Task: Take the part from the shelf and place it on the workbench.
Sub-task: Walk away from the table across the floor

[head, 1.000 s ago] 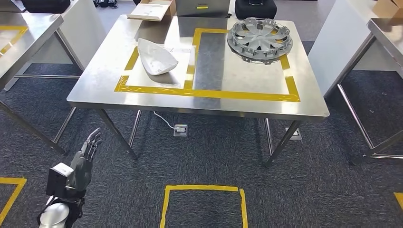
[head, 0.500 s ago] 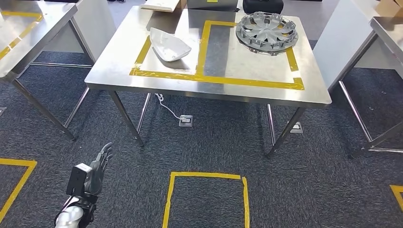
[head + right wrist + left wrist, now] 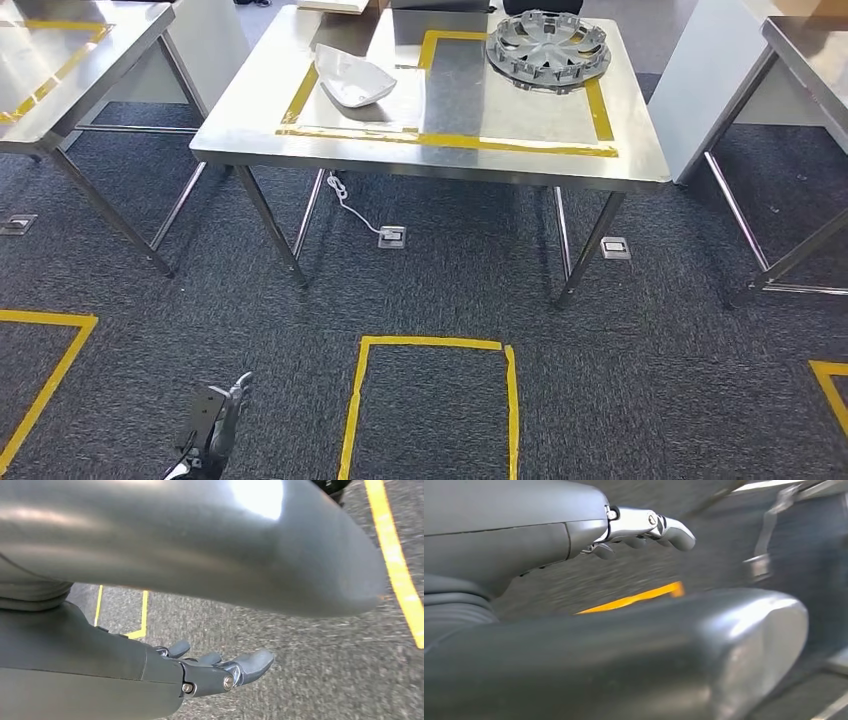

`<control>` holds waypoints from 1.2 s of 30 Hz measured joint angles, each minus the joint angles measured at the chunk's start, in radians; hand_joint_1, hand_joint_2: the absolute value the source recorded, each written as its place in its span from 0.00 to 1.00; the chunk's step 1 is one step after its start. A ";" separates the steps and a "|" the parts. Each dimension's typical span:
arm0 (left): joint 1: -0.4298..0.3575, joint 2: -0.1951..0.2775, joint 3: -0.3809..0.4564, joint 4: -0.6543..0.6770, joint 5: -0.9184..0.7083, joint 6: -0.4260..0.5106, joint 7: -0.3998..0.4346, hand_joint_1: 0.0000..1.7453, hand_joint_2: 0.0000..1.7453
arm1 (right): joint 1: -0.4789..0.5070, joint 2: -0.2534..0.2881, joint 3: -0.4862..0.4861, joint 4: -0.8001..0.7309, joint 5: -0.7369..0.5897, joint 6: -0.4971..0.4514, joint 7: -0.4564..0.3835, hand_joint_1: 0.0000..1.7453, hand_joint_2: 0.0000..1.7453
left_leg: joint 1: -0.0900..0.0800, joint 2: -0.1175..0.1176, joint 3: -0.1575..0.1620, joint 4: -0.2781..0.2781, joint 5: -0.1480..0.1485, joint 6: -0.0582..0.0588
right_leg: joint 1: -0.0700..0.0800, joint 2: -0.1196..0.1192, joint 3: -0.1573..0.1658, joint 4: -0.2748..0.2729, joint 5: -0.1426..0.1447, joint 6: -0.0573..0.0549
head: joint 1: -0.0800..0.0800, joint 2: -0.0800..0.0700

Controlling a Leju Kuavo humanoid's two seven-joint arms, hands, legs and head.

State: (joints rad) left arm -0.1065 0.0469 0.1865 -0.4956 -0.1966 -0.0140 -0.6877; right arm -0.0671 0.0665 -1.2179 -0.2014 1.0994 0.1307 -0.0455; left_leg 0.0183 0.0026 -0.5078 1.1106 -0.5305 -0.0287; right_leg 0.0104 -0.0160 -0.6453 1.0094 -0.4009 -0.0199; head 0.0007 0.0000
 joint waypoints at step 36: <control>0.074 -0.052 0.068 0.306 0.068 0.054 0.522 0.00 1.00 | -0.008 0.016 0.012 0.000 0.060 -0.015 0.138 0.00 1.00 | 0.002 0.002 -0.053 -0.111 0.073 0.003 | -0.011 0.008 0.109 -0.003 -0.089 0.018 | 0.010 0.000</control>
State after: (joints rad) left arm -0.0321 -0.0051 0.2544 -0.1893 -0.1287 0.0398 -0.1654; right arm -0.0750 0.0827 -1.2058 -0.2014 1.1598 0.1159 0.0923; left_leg 0.0203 0.0047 -0.5604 0.9997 -0.4578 -0.0262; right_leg -0.0002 -0.0079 -0.5361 1.0062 -0.4894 -0.0022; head 0.0107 0.0000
